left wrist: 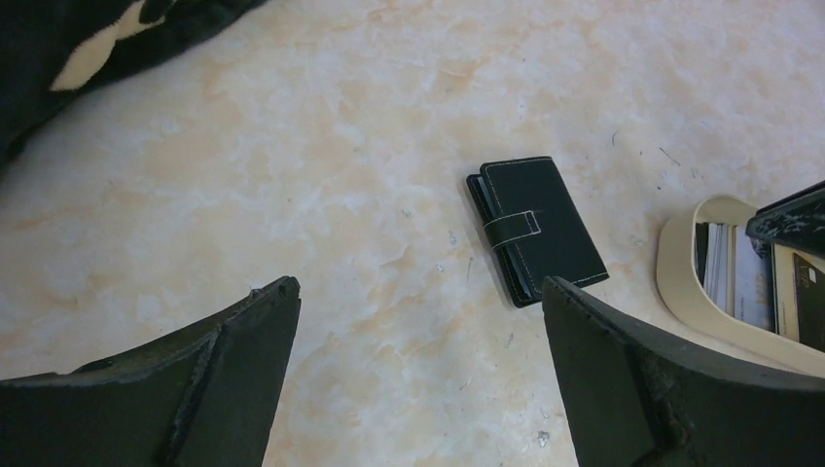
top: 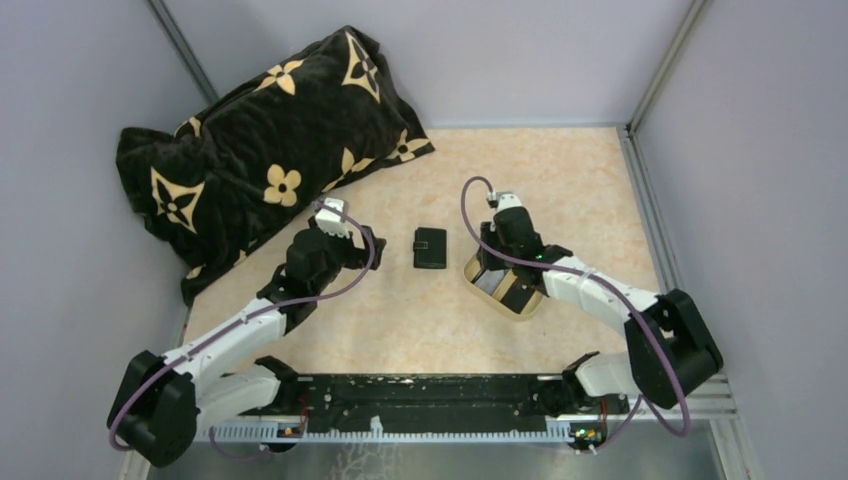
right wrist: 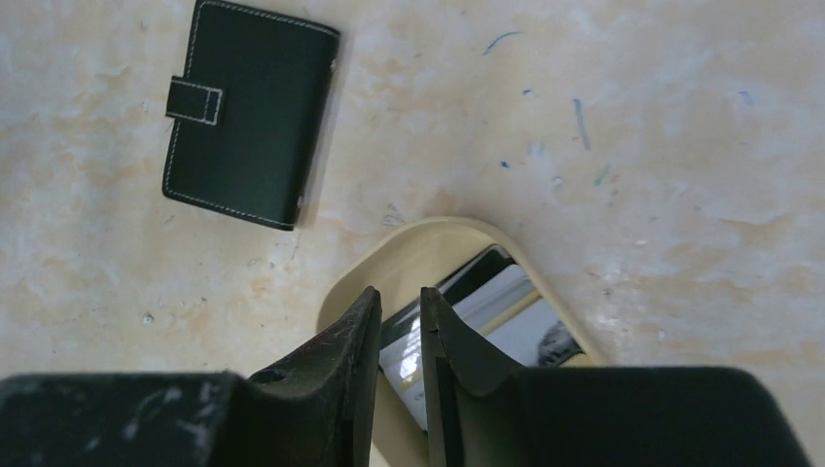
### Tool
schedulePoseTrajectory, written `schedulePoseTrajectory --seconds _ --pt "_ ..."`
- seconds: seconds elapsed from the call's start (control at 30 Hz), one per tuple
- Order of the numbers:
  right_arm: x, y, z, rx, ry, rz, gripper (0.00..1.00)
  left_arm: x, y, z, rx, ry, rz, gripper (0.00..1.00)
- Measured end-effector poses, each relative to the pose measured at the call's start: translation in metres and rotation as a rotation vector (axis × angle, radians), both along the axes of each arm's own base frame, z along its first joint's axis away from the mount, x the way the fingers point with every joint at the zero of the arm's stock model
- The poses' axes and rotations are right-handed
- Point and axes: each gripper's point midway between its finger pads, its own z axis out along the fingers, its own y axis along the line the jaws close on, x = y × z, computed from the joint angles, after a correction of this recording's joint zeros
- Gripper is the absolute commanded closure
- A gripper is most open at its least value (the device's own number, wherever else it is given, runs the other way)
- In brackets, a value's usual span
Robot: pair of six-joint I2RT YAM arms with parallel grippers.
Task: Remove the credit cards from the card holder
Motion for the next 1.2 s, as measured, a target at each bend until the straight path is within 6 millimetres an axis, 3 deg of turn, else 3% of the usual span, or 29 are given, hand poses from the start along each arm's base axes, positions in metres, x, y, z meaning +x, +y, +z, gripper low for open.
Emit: schedulePoseTrajectory --seconds 0.13,0.23,0.33,0.43,0.63,0.77,0.87,0.93,1.0,1.07,1.2 --pt "-0.007 0.022 -0.015 -0.01 0.041 0.047 0.82 0.0 -0.002 -0.013 0.0 0.047 0.003 0.0" --pt "-0.004 0.027 -0.026 -0.02 0.065 0.034 0.85 -0.002 -0.001 -0.014 -0.013 0.068 0.01 0.0" --pt "0.001 0.026 -0.038 -0.042 0.086 0.01 0.86 -0.006 -0.001 -0.005 -0.035 0.053 0.005 0.1" --pt "0.009 0.027 -0.048 -0.067 0.105 -0.001 0.86 -0.011 -0.001 0.01 -0.064 0.013 -0.012 0.13" --pt "0.048 0.047 -0.045 -0.096 0.075 0.0 0.83 -0.019 0.004 0.011 -0.076 0.0 -0.01 0.14" --pt "0.081 0.062 -0.04 -0.125 0.031 0.009 0.79 -0.022 0.006 0.004 -0.074 0.016 -0.002 0.01" --pt "0.103 0.072 -0.027 -0.137 -0.009 0.016 0.69 -0.026 0.008 -0.002 -0.109 0.043 0.017 0.01" --pt "0.113 0.08 -0.01 -0.131 -0.053 0.026 0.43 -0.028 0.011 -0.011 -0.139 0.08 0.05 0.01" --pt "0.115 0.088 0.003 -0.129 -0.09 0.035 0.32 -0.029 0.014 -0.022 -0.149 0.118 0.083 0.01" --pt "0.108 0.103 0.011 -0.147 -0.117 0.075 0.29 -0.028 0.017 -0.031 -0.151 0.152 0.118 0.01" --pt "0.081 0.157 0.019 -0.157 -0.134 0.194 0.23 -0.029 0.027 -0.049 -0.128 0.212 0.19 0.0"
